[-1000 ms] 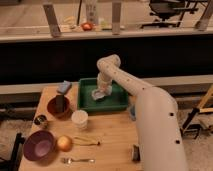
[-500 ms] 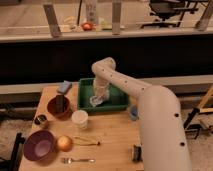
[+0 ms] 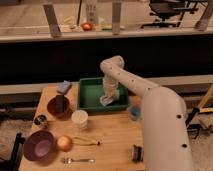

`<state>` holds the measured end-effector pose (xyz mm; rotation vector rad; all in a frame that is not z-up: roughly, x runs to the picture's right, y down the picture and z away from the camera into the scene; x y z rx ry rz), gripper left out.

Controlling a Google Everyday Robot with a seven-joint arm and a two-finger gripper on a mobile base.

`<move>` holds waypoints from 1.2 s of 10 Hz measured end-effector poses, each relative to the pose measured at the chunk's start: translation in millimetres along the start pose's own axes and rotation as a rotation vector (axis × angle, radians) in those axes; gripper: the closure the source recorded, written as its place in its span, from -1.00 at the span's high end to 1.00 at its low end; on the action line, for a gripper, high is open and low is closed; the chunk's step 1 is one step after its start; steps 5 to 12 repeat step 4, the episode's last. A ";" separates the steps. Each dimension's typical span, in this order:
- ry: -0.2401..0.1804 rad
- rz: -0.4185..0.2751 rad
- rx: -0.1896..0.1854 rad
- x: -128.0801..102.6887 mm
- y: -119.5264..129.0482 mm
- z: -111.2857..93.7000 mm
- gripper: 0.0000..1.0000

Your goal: Wipe tray with towel

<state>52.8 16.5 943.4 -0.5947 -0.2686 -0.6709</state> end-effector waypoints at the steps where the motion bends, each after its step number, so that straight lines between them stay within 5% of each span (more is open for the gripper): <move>1: 0.012 0.014 0.006 8.2 -3.3 -1.9 -1.00; 4: 0.041 0.015 0.046 5.8 -36.3 -6.8 -1.00; 12: 0.041 0.015 0.046 5.8 -36.3 -6.8 -1.00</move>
